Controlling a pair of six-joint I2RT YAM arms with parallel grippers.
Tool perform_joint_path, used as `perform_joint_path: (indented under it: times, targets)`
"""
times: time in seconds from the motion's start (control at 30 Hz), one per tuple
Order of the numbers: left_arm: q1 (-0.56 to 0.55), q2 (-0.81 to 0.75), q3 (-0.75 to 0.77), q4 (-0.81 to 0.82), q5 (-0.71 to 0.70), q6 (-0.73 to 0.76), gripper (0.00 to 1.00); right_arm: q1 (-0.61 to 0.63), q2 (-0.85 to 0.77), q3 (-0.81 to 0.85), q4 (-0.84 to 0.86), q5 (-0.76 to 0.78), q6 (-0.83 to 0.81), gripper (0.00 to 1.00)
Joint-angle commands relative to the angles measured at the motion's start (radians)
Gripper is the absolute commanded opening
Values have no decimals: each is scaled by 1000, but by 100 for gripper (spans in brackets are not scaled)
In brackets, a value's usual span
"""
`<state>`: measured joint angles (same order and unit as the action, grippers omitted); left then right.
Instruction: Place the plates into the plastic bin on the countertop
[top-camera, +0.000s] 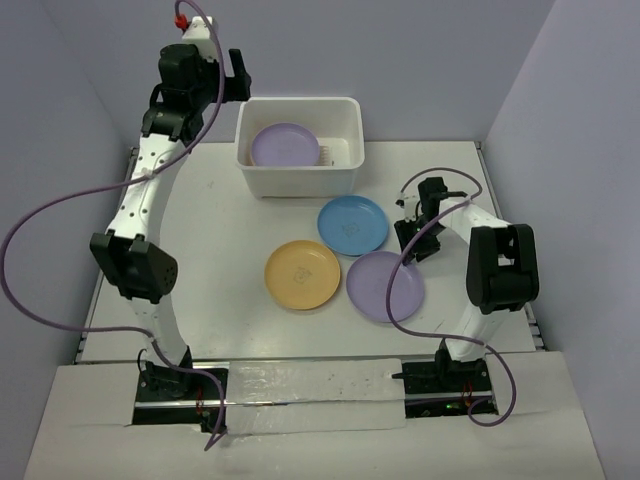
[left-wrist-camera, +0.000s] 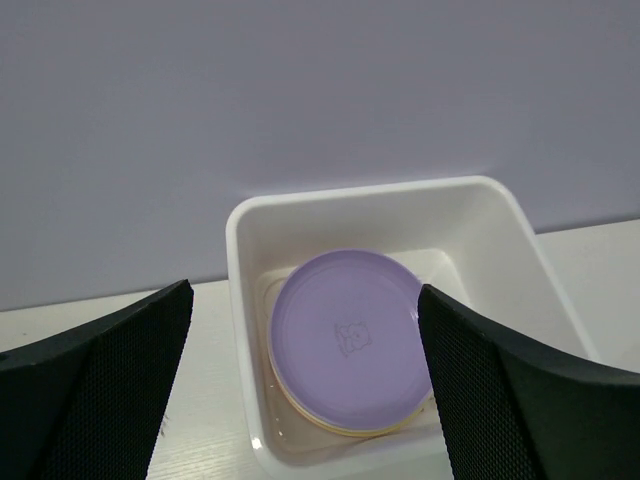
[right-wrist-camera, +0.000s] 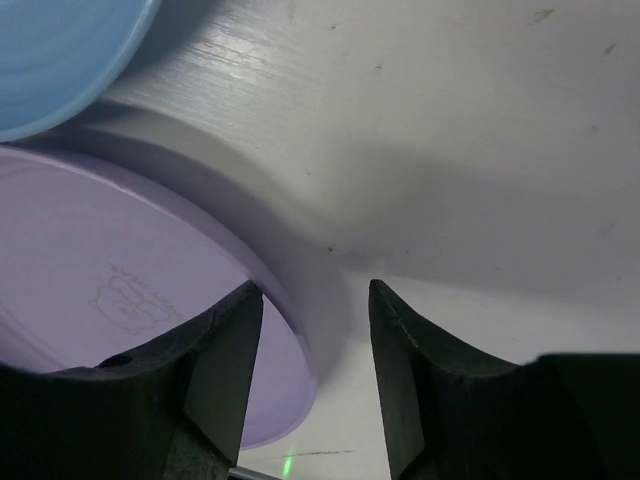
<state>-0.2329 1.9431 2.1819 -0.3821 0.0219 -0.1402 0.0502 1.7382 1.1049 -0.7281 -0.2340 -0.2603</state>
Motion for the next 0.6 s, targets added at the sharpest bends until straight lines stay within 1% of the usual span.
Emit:
perform_joint_path:
  times: [0.0,0.07,0.1,0.13,0.23,0.27,0.37,0.43,0.5,0.53,0.57]
  targets:
    - [7,-56,-71,11,-16,31,99,23,39,19,9,-37,-34,42]
    - [14,-76,-86,5,-16,31,99,28,47,17,4,-37,-48,38]
    - [28,-84,-101,-1,-16,23,99,29,50,13,2,-34,-59,33]
    - [39,-89,-111,-10,-6,12,99,30,49,8,0,-31,-68,26]
    - [72,-110,-155,-19,24,-24,99,29,27,-17,-15,-20,-118,9]
    - [83,-125,-179,-23,30,-34,99,25,0,-34,-34,-19,-155,1]
    - [127,-152,-236,-34,56,-52,99,-2,-112,-56,-103,-49,-251,0]
    - [164,-168,-281,-45,81,-67,99,-22,-202,-38,-166,-110,-315,0]
    - [210,-189,-328,-56,111,-94,99,-35,-305,20,-228,-153,-359,0]
    - [226,-198,-350,-58,129,-108,99,-35,-335,54,-245,-172,-363,0]
    - [264,-215,-387,-56,157,-125,99,-35,-356,118,-259,-210,-347,0]
